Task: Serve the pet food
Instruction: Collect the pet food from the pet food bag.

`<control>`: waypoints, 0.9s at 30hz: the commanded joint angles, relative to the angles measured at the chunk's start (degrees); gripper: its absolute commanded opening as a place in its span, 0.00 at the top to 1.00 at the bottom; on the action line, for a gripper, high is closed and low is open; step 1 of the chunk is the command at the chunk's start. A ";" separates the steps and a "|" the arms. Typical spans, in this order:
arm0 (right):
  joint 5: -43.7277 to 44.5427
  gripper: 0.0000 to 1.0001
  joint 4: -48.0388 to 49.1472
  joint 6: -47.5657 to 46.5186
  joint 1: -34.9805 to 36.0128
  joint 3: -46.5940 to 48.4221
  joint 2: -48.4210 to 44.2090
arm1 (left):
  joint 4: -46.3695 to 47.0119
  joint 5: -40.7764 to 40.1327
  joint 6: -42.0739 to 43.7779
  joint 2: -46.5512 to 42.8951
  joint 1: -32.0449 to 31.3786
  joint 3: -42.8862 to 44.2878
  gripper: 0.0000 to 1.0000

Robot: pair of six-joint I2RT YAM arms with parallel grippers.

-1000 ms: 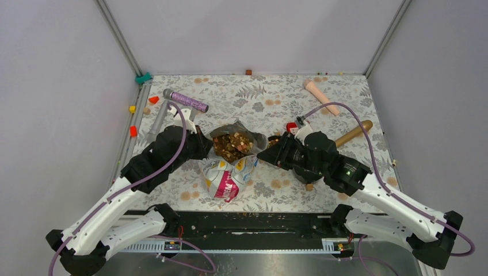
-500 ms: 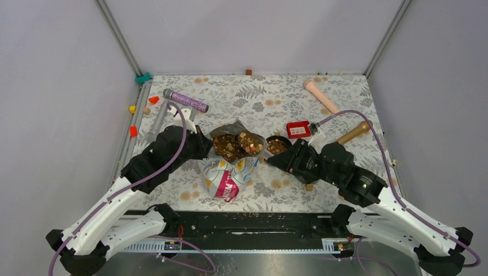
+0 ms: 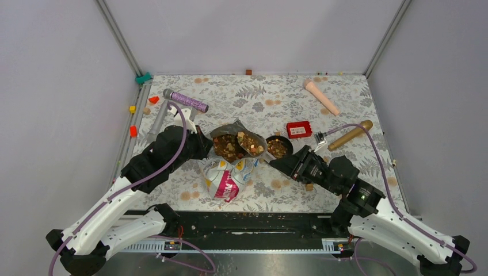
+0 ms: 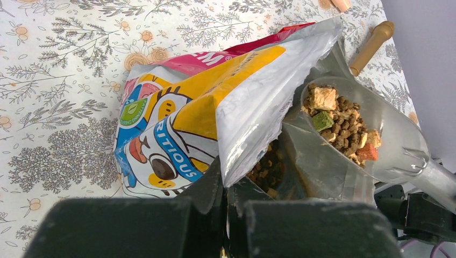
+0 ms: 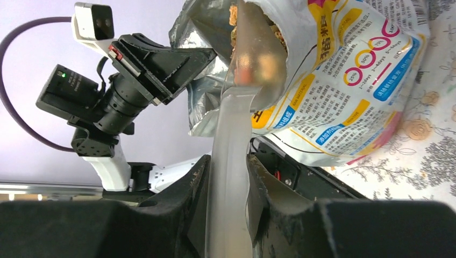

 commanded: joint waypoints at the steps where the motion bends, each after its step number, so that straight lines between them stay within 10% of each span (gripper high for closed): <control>1: -1.25 1.00 11.93 4.84 0.05 -2.99 0.90 | 6.16 1.59 -0.05 -1.07 0.07 0.65 1.00; 12: -9.30 1.00 41.32 13.27 0.00 -9.11 11.86 | 6.19 1.90 0.02 -1.03 -0.01 0.68 1.00; 27: -6.25 1.00 22.27 7.25 -0.04 -6.98 0.27 | 6.22 0.95 -0.04 -1.36 0.01 0.55 1.00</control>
